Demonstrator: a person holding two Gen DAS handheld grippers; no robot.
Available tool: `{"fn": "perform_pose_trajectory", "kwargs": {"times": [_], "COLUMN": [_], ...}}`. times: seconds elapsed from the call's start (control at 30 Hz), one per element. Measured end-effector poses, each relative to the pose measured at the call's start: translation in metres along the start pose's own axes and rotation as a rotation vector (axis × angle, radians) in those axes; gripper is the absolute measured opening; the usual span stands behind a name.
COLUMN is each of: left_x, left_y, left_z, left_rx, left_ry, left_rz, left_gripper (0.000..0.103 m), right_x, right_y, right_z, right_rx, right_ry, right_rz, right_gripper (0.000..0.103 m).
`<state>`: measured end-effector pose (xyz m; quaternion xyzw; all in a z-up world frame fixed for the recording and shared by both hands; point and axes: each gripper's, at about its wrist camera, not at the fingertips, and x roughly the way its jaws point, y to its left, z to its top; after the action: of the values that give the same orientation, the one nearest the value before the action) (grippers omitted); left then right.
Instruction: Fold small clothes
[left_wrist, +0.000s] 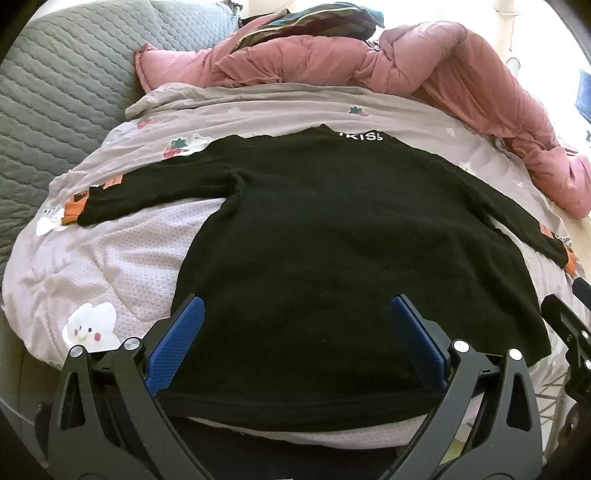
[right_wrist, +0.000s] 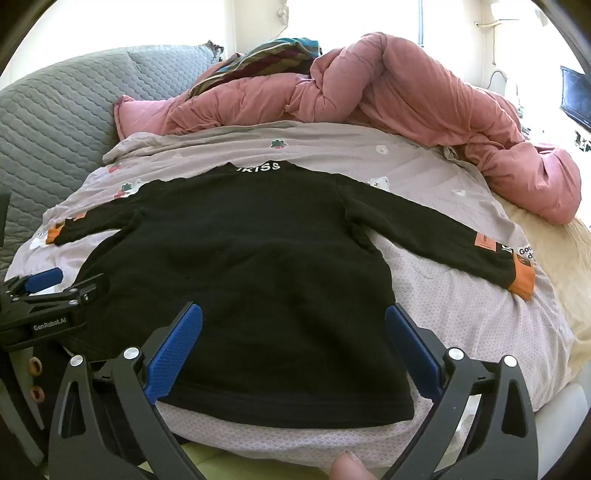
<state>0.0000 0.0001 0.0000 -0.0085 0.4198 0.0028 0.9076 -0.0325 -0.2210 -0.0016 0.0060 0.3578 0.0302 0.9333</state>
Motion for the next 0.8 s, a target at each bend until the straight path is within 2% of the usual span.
{"fn": "perform_pose_trajectory", "kwargs": {"times": [0.8], "left_x": [-0.0006], "left_y": [0.0035], "left_z": [-0.0004], "left_rx": [0.003], "left_ry": [0.004], "left_rz": [0.006], "left_gripper": [0.094], "right_x": [0.0006], "right_y": [0.0004], "right_z": [0.0002], "right_rx": [-0.004], "right_ry": [0.0], "right_rz": [-0.004], "right_gripper": [0.099]}}
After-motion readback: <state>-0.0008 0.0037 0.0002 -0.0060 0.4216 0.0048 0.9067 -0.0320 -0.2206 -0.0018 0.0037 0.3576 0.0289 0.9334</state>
